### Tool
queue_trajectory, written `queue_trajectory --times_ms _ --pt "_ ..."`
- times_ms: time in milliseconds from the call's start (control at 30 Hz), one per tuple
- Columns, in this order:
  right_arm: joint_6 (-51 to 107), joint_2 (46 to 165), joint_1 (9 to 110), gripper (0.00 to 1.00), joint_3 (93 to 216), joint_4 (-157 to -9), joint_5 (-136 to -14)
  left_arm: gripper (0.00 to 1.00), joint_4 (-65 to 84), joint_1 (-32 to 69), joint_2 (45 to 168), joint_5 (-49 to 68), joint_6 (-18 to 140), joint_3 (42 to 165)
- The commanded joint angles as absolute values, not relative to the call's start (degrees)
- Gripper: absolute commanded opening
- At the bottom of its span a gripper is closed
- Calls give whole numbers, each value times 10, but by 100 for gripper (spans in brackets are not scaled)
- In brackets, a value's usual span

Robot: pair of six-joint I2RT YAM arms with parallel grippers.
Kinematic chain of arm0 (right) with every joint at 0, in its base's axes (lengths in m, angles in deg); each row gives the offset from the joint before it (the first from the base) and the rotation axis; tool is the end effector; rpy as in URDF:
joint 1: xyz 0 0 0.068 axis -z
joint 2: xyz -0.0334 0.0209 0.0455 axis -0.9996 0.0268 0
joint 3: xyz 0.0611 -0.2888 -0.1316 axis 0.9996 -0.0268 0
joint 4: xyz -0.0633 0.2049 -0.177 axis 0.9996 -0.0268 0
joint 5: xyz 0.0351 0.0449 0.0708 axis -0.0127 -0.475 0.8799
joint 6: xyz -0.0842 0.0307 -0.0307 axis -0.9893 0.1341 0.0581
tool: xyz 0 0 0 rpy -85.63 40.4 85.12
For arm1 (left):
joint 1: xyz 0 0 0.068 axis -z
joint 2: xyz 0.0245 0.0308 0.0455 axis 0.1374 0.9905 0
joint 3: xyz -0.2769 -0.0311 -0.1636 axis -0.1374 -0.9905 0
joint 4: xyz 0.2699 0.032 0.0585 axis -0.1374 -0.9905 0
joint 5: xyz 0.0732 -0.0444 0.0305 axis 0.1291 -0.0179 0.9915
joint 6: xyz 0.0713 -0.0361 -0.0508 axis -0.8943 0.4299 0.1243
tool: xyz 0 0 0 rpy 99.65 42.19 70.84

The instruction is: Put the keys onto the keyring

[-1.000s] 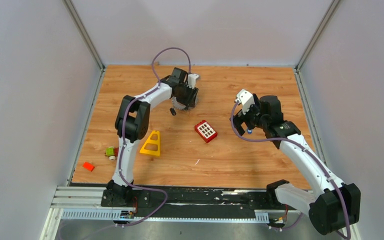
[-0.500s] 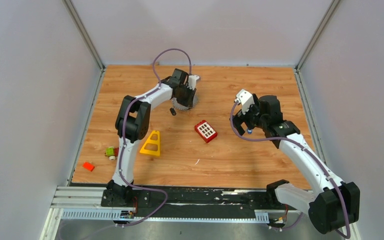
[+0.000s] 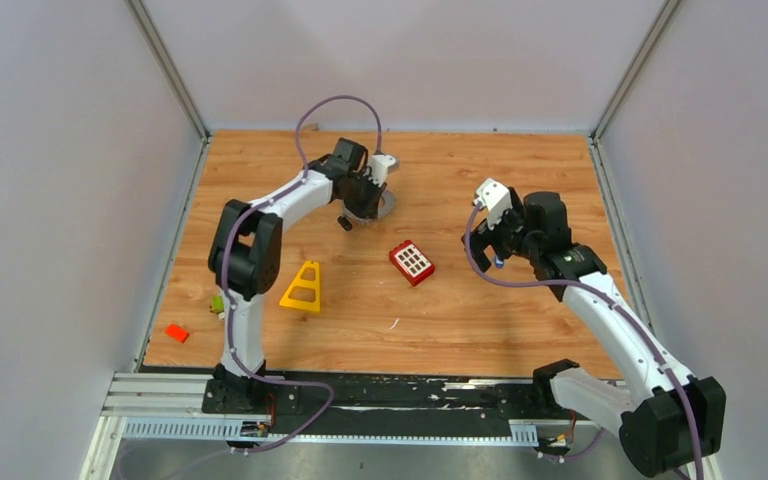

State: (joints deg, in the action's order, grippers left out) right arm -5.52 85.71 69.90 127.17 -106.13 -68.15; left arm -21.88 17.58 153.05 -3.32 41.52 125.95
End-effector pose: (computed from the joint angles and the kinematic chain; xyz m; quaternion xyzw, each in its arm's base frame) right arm 0.2423 0.1046 0.2990 -0.3953 0.7937 0.0825 0.4550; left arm 0.4673 -0.2567 0.1857 0.3227 0.8861 -0.2148 0.2542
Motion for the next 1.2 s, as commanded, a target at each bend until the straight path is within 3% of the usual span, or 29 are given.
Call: queue_trajectory --times_ms 0,400,667,1167 --pt "-54 804 698 99 1307 -1063 -599 0 -222 177 1363 -57 318 1204" --pt "-48 810 659 95 1370 -1038 -345 0 -235 179 1079 -224 243 1041" --pt "23 860 615 83 1371 -932 -302 0 -161 182 986 -321 284 963" --pt "-9 896 537 58 1383 -954 -275 0 77 239 913 -435 395 832"
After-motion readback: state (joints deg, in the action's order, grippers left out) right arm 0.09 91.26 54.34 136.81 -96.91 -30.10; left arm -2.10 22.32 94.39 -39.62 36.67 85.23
